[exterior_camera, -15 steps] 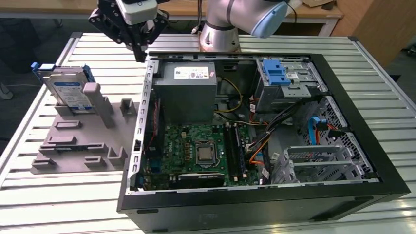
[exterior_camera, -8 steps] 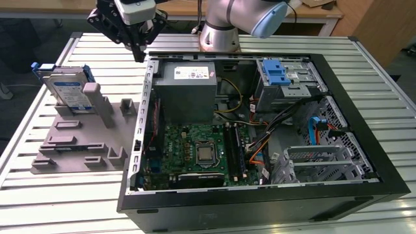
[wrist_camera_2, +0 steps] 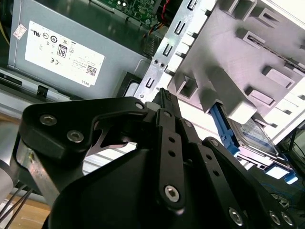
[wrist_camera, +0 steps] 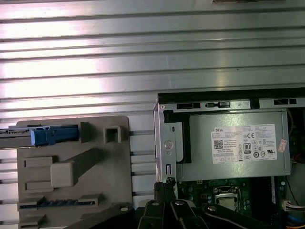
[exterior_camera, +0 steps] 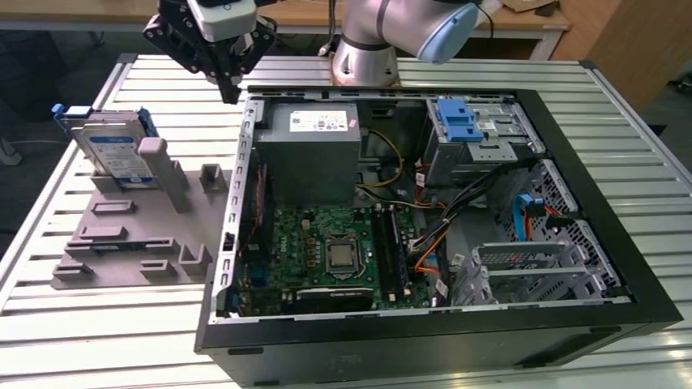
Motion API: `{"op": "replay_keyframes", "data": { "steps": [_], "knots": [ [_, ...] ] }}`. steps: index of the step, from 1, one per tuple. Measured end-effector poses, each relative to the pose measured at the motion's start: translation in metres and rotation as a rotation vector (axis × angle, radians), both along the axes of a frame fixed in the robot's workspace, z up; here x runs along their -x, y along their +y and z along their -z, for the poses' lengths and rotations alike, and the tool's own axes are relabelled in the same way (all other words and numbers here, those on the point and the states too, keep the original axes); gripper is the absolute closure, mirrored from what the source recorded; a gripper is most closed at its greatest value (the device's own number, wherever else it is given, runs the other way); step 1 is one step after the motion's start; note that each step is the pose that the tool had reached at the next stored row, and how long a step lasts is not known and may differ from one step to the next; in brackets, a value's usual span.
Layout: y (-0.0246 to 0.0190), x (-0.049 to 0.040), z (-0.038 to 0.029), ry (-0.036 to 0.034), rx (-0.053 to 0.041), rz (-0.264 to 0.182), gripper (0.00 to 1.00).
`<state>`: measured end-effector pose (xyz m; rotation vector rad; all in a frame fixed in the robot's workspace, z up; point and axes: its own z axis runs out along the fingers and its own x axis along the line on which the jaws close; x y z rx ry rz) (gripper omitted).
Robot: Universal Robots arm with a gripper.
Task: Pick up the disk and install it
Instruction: 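Reach for the disk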
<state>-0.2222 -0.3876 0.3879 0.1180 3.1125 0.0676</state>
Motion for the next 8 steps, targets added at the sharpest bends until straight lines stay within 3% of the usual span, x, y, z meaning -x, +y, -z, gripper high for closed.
{"op": "replay_keyframes", "data": {
  "steps": [8],
  "knots": [
    [0.0001, 0.0018, 0.0004, 0.0000, 0.0000, 0.000, 0.89]
  ]
}}
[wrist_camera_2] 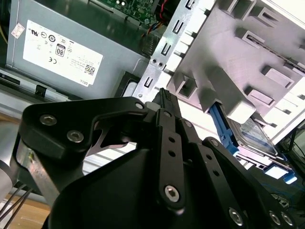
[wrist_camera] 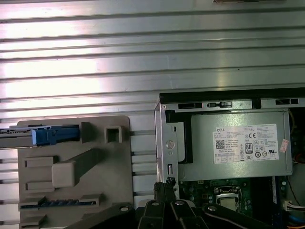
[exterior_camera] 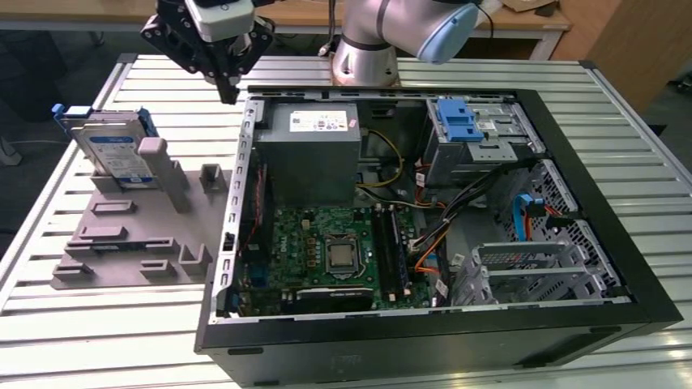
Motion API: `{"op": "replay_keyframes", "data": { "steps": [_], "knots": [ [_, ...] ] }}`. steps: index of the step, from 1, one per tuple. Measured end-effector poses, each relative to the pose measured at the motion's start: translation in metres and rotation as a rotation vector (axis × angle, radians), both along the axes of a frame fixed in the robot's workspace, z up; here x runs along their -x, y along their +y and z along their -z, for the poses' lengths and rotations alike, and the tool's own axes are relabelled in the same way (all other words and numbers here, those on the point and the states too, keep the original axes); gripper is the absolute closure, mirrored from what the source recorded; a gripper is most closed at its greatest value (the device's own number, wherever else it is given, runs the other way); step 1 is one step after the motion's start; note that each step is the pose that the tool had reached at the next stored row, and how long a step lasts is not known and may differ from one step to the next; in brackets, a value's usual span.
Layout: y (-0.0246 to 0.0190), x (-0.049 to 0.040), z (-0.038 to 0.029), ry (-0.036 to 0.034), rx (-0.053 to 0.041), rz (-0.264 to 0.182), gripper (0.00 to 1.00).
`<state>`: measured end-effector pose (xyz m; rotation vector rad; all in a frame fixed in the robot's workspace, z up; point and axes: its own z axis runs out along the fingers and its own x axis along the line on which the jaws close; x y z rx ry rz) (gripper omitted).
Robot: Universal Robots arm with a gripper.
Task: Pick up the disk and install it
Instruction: 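Reach for the disk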
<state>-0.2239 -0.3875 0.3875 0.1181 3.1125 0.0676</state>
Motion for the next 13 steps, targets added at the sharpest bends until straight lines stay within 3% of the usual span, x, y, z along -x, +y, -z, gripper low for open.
{"op": "replay_keyframes", "data": {
  "steps": [13],
  "knots": [
    [0.0001, 0.0030, 0.0006, 0.0000, 0.0000, 0.000, 0.89]
  ]
}}
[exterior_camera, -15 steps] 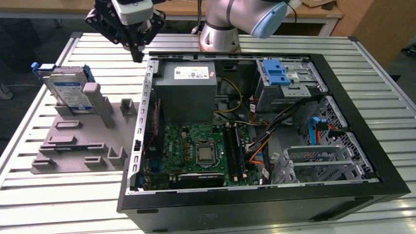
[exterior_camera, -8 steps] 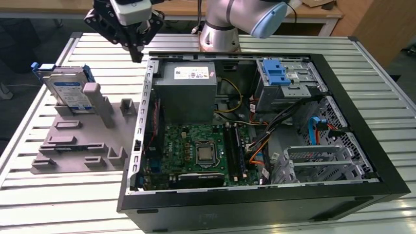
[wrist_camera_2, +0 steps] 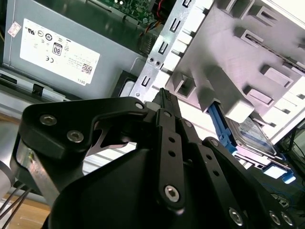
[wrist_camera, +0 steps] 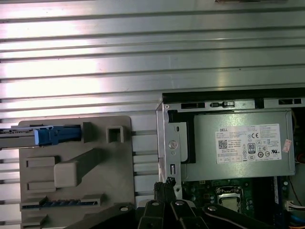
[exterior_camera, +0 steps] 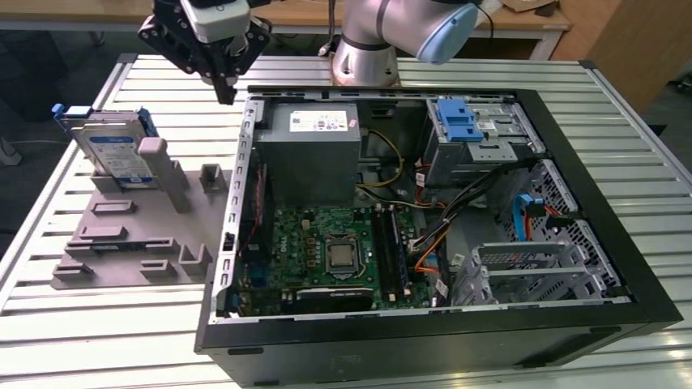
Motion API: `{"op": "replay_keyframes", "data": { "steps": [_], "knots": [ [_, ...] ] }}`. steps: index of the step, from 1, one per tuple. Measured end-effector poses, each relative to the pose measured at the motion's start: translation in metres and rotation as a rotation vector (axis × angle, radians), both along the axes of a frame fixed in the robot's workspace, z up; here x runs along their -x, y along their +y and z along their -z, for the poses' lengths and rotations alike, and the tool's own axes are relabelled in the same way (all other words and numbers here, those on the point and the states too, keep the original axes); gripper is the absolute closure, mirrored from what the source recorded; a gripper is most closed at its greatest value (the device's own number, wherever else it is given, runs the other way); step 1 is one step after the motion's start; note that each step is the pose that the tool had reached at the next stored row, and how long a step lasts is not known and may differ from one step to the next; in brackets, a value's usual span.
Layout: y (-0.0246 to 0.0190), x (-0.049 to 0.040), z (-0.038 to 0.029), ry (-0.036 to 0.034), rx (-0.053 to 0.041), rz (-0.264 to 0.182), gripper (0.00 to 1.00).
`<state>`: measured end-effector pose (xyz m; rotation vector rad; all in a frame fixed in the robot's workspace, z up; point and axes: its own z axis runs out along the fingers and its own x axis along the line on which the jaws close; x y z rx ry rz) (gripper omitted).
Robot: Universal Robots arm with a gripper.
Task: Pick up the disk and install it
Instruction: 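Reach for the disk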
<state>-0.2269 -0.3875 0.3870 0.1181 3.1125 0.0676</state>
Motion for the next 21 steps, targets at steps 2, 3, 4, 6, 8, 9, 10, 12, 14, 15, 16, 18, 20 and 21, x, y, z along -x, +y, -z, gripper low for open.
{"op": "replay_keyframes", "data": {
  "steps": [2, 3, 4, 6, 8, 9, 10, 12, 14, 15, 16, 18, 20, 21],
  "knots": [
    [0.0000, 0.0005, 0.0001, 0.0000, 0.0000, 0.000, 0.89],
    [0.0000, 0.0008, 0.0001, 0.0000, 0.0000, 0.000, 0.89],
    [0.0000, 0.0011, 0.0002, 0.0000, 0.0000, 0.000, 0.89],
    [0.0001, 0.0018, 0.0003, -0.0001, -0.0001, 0.000, 0.89],
    [0.0001, 0.0025, 0.0004, 0.0000, 0.0000, 0.000, 0.89],
    [0.0001, 0.0029, 0.0005, 0.0000, 0.0000, 0.000, 0.89],
    [0.0001, 0.0032, 0.0005, 0.0000, -0.0001, 0.000, 0.89],
    [0.0002, 0.0039, 0.0005, 0.0000, 0.0000, 0.000, 0.89],
    [0.0002, 0.0046, 0.0006, 0.0000, 0.0000, 0.000, 0.89],
    [0.0002, 0.0049, 0.0007, 0.0000, 0.0000, 0.000, 0.89],
    [0.0002, 0.0053, 0.0007, 0.0000, 0.0000, 0.000, 0.89],
    [0.0003, 0.0061, 0.0009, 0.0000, 0.0000, 0.000, 0.89],
    [0.0003, 0.0070, 0.0009, 0.0000, 0.0000, 0.000, 0.89],
    [0.0004, 0.0076, 0.0009, 0.0001, 0.0000, 0.000, 0.89]
  ]
}}
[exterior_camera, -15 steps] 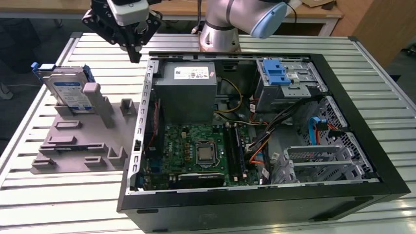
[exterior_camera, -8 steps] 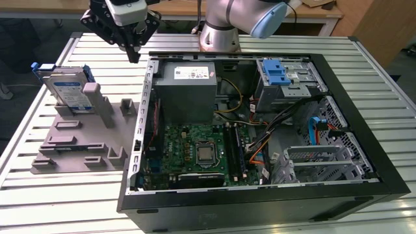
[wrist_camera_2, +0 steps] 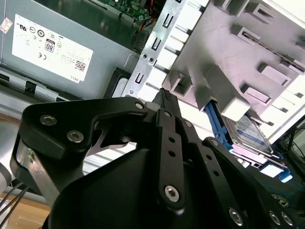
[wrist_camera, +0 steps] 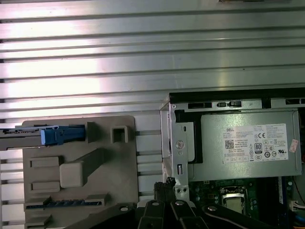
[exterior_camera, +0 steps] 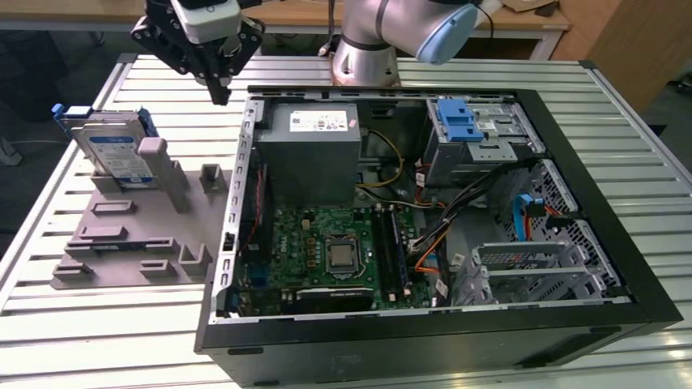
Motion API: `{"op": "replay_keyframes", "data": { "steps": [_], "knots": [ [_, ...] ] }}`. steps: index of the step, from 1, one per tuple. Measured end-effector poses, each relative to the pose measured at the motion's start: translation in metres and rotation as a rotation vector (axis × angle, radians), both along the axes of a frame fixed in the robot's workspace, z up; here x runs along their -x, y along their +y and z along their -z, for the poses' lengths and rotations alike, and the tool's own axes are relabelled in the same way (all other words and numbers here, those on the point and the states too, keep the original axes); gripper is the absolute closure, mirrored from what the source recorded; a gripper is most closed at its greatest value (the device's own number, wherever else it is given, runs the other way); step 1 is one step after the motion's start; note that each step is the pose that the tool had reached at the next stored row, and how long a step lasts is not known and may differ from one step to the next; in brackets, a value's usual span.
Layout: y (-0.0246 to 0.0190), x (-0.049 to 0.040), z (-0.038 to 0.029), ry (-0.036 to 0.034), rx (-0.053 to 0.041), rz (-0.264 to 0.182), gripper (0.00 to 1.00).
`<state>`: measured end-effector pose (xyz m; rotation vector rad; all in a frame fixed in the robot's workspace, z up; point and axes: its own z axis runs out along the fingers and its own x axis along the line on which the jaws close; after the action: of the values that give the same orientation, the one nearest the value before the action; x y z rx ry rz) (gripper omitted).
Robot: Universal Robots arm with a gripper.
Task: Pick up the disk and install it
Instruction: 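Reach for the disk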
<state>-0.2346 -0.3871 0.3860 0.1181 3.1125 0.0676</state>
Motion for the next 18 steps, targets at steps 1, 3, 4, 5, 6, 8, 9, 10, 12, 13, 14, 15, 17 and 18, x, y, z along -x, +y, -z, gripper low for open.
{"op": "replay_keyframes", "data": {
  "steps": [1, 3, 4, 5, 6, 8, 9, 10, 12, 13, 14, 15, 17, 18],
  "knots": [
    [0.0001, 0.0008, 0.0000, 0.0000, 0.0000, 0.000, 0.89],
    [0.0003, 0.0022, 0.0002, -0.0001, 0.0000, 0.000, 0.89],
    [0.0004, 0.0030, 0.0002, 0.0000, 0.0000, 0.000, 0.89],
    [0.0005, 0.0038, 0.0003, -0.0001, 0.0000, 0.000, 0.89],
    [0.0007, 0.0046, 0.0003, -0.0001, -0.0001, 0.000, 0.89],
    [0.0017, 0.0060, 0.0003, 0.0000, 0.0000, 0.000, 0.89],
    [0.0025, 0.0067, 0.0003, 0.0001, 0.0001, 0.000, 0.89],
    [0.0034, 0.0074, 0.0004, 0.0000, 0.0001, 0.000, 0.89],
    [0.0042, 0.0083, 0.0004, -0.0001, 0.0000, 0.000, 0.89],
    [0.0042, 0.0084, 0.0004, -0.0001, 0.0000, 0.000, 0.89],
    [0.0043, 0.0085, 0.0004, 0.0000, 0.0000, 0.000, 0.89],
    [0.0043, 0.0086, 0.0004, -0.0001, 0.0000, 0.000, 0.89],
    [0.0043, 0.0088, 0.0004, -0.0001, 0.0000, 0.000, 0.89],
    [0.0043, 0.0091, 0.0004, -0.0001, 0.0000, 0.000, 0.89]
  ]
}}
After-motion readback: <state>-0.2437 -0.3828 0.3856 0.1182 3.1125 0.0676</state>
